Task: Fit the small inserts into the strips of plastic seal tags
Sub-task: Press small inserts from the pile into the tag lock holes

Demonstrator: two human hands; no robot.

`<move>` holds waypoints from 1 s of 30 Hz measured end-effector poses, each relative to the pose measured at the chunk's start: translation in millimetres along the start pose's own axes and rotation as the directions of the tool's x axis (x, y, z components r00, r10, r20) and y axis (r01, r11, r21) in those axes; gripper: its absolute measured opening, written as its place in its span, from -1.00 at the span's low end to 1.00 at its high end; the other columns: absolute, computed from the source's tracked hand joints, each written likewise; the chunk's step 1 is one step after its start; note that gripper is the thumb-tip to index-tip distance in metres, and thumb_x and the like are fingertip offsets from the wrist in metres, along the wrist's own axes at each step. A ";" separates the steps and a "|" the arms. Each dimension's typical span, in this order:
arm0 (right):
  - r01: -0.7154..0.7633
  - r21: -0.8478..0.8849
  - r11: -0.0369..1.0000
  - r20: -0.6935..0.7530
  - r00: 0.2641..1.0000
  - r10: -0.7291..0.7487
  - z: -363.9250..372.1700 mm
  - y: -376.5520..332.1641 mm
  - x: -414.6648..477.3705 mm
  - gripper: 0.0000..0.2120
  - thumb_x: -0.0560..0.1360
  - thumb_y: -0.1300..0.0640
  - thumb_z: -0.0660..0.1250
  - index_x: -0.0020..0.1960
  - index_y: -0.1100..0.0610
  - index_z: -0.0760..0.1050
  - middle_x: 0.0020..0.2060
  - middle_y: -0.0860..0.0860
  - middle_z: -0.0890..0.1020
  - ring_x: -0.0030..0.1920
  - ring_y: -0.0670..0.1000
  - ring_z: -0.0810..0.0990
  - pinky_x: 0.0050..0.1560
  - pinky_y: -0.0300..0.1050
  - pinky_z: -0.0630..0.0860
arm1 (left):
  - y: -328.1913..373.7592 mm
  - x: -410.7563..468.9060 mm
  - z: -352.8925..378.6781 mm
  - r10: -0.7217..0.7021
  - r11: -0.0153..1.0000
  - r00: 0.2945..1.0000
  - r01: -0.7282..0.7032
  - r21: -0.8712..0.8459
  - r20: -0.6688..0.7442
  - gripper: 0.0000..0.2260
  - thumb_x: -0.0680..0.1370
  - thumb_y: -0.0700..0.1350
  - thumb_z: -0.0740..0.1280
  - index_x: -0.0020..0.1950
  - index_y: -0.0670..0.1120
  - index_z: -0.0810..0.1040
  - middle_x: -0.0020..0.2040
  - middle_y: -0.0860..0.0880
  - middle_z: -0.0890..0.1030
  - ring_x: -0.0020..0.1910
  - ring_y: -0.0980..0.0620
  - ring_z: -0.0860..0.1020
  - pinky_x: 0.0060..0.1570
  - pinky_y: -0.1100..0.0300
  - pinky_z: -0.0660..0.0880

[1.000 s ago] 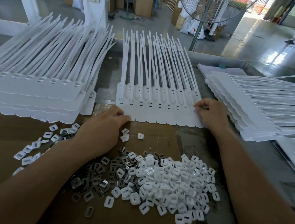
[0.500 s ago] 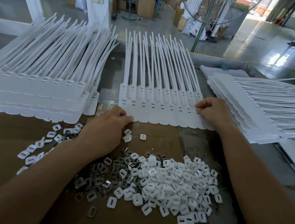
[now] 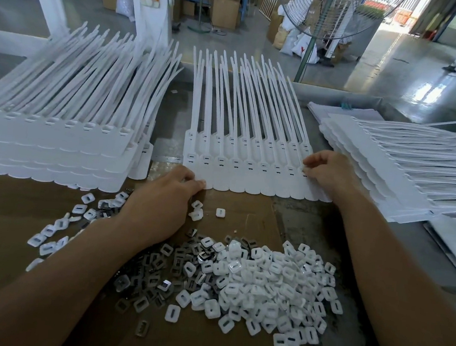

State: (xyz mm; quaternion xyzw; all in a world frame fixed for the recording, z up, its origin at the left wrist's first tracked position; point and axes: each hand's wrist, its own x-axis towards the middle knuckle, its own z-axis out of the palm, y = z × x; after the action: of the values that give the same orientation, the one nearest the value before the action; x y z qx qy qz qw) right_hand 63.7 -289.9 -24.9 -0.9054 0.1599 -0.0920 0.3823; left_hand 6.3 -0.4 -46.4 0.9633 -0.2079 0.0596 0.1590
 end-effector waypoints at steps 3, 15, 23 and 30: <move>0.078 -0.073 0.994 -0.023 0.997 -0.080 2.0 3.0 -7.2 -0.91 0.48 0.24 0.34 -0.04 0.10 0.55 -0.16 -0.05 0.55 -0.14 -0.10 0.48 -0.04 -0.25 0.35 | 0.8 -0.8 0.1 0.000 1.000 1.000 0.000 0.009 0.003 -0.58 0.53 -0.26 0.13 0.37 0.01 0.35 0.31 -0.02 0.34 0.20 -0.02 0.42 0.12 0.03 0.47; 0.165 -0.063 0.984 0.089 0.983 -0.159 -6.2 10.9 -35.7 -0.71 0.53 0.28 0.23 0.20 0.10 0.53 -0.01 0.02 0.50 -0.03 -0.09 0.44 -0.04 -0.36 0.26 | 0.5 1.2 0.1 -0.028 1.000 1.000 0.027 0.011 0.015 -0.57 0.54 -0.24 0.11 0.39 0.04 0.32 0.32 0.02 0.31 0.25 0.00 0.37 0.13 0.11 0.39; 0.281 -0.193 0.940 0.284 0.933 -0.221 -28.3 10.6 -43.5 -0.77 0.47 0.13 0.36 0.12 -0.01 0.55 0.17 -0.11 0.52 0.08 -0.13 0.48 0.11 -0.20 0.32 | 3.1 0.6 -3.0 -0.031 1.000 0.999 0.031 0.003 0.029 -0.59 0.56 -0.23 0.09 0.39 0.02 0.32 0.34 0.01 0.30 0.27 -0.01 0.35 0.19 0.06 0.40; 0.315 -0.295 0.902 0.510 0.851 -0.130 -44.3 -14.2 -65.7 -0.94 0.39 0.10 0.45 -0.21 -0.03 0.58 -0.26 -0.09 0.63 -0.19 -0.13 0.58 -0.17 -0.29 0.44 | 4.2 0.8 -4.4 -0.034 0.999 0.998 0.034 -0.005 0.049 -0.59 0.56 -0.22 0.08 0.39 0.02 0.32 0.34 0.02 0.30 0.26 -0.02 0.36 0.19 0.02 0.40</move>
State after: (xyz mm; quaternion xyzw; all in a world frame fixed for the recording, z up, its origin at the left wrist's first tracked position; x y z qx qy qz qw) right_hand -7.2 -286.3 13.0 -0.9674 -0.0329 0.1214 0.2198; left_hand 5.0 -2.9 -41.0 0.9674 -0.1955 0.0327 0.1578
